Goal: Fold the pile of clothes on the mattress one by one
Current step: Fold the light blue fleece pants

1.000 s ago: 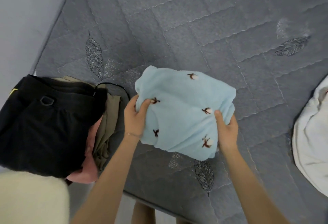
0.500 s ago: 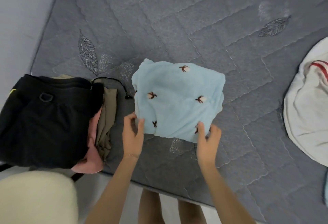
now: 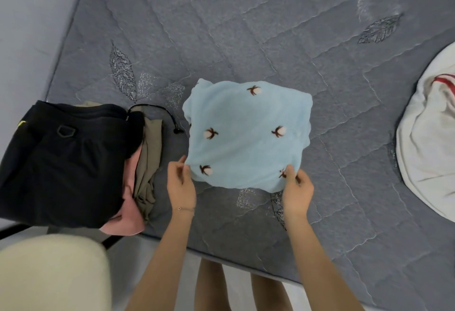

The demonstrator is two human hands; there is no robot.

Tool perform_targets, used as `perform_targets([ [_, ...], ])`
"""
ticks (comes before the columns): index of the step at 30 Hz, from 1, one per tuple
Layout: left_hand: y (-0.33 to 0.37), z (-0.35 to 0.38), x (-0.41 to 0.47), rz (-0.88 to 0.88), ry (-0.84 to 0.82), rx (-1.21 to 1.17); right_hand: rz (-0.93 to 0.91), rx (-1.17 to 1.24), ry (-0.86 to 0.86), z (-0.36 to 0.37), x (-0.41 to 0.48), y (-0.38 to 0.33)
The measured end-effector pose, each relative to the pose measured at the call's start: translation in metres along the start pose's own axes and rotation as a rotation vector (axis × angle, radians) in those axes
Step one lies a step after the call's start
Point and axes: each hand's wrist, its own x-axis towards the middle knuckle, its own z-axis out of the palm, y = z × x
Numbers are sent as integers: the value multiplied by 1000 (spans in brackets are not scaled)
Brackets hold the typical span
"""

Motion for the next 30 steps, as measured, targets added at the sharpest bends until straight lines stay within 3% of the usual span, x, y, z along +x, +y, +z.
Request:
perform_targets([
  [6, 10, 5, 45, -288, -57, -305, 129, 141, -295, -3, 54, -6],
  [8, 21, 10, 63, -327, -207, -248, 197, 109, -389, 2, 67, -16],
  [12, 46, 22, 77, -427, -506, -202, 268, 140, -399, 15, 74, -30],
  [17, 69, -2, 83, -463, -661, -313, 265, 236, -546, 17, 60, -54],
  [24, 121, -79, 82, -187, -588, -403, 157, 327, -605, 42, -8, -112],
  [30, 153, -188, 90, -129, -452, -388, 111, 400, -660, 92, -104, -145],
])
